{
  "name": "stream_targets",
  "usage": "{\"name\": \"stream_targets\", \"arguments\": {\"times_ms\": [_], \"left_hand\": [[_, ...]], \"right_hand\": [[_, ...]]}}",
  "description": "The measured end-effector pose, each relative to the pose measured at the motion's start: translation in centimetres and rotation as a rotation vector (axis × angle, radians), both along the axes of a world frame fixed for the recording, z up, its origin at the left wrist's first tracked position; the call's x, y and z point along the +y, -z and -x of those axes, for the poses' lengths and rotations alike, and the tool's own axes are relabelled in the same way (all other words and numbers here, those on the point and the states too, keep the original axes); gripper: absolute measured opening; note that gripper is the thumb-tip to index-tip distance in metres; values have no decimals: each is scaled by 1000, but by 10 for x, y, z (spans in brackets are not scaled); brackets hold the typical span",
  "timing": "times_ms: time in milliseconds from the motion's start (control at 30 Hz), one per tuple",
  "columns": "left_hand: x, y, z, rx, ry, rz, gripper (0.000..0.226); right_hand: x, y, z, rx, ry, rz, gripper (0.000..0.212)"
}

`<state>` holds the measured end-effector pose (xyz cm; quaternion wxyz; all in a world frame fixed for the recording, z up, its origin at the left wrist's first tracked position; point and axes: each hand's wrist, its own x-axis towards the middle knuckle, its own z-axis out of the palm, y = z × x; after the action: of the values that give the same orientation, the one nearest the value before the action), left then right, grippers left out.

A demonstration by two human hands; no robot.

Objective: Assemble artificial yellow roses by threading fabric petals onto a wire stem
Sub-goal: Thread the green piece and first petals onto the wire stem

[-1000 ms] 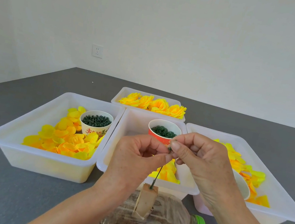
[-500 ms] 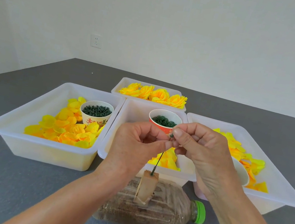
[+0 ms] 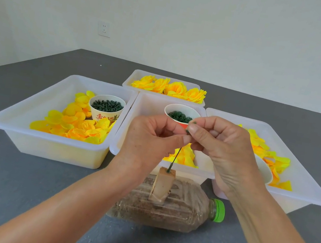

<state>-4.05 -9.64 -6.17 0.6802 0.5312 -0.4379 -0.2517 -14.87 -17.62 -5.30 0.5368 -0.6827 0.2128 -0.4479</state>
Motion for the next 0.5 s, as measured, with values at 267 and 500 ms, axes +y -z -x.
{"name": "stream_targets", "arguments": {"times_ms": [267, 500], "left_hand": [[1, 0, -2, 4, -4, 7, 15], [1, 1, -2, 0, -1, 11, 14]], "right_hand": [[0, 1, 1, -66, -95, -167, 8], [0, 3, 1, -78, -74, -140, 13]]}}
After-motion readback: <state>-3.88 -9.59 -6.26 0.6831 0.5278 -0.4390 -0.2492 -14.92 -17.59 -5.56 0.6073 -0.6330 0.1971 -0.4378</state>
